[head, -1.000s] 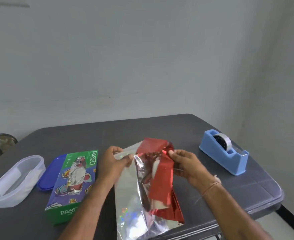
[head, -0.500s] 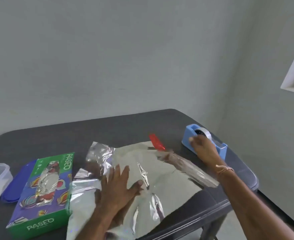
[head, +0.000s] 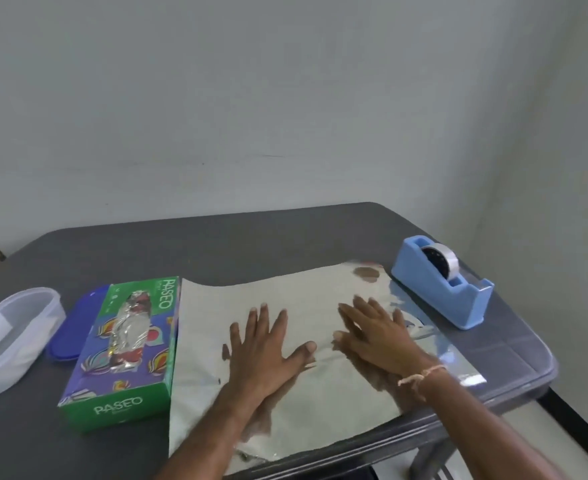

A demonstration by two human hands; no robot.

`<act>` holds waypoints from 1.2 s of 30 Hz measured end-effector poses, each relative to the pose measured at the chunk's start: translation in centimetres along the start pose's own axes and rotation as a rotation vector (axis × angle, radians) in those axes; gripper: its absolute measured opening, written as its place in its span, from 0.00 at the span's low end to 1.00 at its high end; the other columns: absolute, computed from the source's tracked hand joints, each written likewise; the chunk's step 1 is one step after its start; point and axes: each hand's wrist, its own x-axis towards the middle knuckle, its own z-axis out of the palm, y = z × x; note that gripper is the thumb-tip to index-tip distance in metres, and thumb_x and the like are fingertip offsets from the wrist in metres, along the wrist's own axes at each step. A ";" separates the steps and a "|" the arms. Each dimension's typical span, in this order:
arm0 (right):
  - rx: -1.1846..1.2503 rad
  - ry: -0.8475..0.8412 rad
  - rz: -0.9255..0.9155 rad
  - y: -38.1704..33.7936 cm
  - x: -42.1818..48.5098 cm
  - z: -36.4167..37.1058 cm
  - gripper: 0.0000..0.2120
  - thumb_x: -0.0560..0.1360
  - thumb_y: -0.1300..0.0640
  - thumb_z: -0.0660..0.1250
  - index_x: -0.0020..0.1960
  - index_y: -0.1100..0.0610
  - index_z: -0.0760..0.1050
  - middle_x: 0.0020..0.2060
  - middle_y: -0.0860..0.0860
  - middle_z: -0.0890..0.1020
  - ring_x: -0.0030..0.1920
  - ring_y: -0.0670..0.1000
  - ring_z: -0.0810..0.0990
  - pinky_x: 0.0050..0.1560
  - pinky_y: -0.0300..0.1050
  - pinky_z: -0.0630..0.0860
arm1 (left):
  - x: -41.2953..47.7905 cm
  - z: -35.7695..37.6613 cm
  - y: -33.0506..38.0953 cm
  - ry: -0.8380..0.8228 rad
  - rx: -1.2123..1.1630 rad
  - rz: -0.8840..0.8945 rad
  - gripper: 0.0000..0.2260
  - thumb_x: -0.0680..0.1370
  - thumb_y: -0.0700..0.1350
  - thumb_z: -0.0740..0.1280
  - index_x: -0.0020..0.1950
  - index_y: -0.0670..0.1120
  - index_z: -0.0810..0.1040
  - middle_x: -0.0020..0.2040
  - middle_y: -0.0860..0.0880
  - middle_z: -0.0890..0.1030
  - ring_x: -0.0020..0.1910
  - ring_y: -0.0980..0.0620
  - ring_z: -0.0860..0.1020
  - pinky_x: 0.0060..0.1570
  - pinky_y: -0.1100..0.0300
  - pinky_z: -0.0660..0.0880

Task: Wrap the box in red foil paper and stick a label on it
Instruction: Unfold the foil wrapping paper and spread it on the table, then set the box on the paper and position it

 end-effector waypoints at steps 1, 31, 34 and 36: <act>-0.011 -0.006 0.003 0.0 0.2 0.0 0.33 0.81 0.31 0.52 0.82 0.41 0.52 0.84 0.47 0.48 0.84 0.55 0.45 0.78 0.69 0.42 | 0.1 0.0 -0.3 0.002 0.001 0.003 0.43 0.73 0.78 0.42 0.83 0.57 0.46 0.84 0.47 0.41 0.82 0.46 0.38 0.78 0.38 0.39; 1.187 -0.192 -0.150 -26.7 -0.2 3.3 0.15 0.81 0.50 0.70 0.61 0.60 0.82 0.51 0.52 0.88 0.47 0.49 0.88 0.48 0.47 0.85 | -12.2 -9.2 -16.6 0.466 -0.814 -0.556 0.11 0.73 0.56 0.76 0.49 0.53 0.79 0.44 0.57 0.85 0.45 0.53 0.84 0.55 0.46 0.80; 1.372 -0.145 -0.133 -27.0 -1.0 3.4 0.14 0.80 0.50 0.71 0.60 0.58 0.80 0.53 0.53 0.87 0.49 0.53 0.88 0.48 0.51 0.86 | -12.3 -9.2 -15.7 0.562 -0.937 -0.484 0.12 0.74 0.50 0.77 0.51 0.54 0.76 0.47 0.57 0.84 0.45 0.54 0.84 0.53 0.48 0.81; 1.487 -0.096 -0.125 -27.2 -1.6 2.9 0.15 0.79 0.49 0.72 0.61 0.56 0.78 0.55 0.54 0.86 0.50 0.53 0.88 0.44 0.48 0.85 | -12.4 -9.6 -15.0 0.631 -1.060 -0.412 0.12 0.75 0.47 0.77 0.51 0.54 0.76 0.49 0.55 0.84 0.45 0.54 0.85 0.47 0.54 0.81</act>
